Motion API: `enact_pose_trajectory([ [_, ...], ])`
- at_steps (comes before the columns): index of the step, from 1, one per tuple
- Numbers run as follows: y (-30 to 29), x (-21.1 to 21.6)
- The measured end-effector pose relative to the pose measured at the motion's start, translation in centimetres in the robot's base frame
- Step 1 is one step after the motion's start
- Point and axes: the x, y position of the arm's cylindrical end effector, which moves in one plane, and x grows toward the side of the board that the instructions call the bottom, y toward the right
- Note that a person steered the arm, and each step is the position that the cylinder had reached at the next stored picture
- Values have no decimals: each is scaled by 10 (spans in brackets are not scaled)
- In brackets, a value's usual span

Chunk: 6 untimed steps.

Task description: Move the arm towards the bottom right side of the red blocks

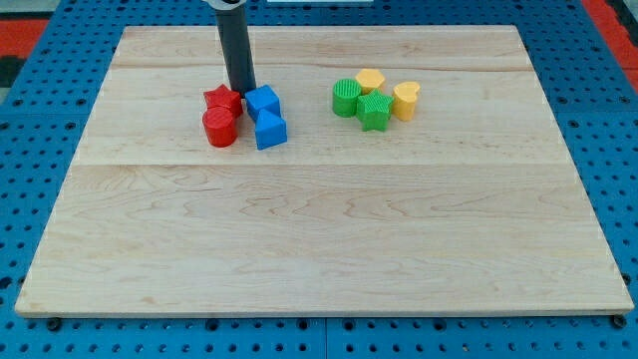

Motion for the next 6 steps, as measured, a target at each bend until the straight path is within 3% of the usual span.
enact_pose_trajectory([
  [3, 91, 7],
  [6, 85, 74],
])
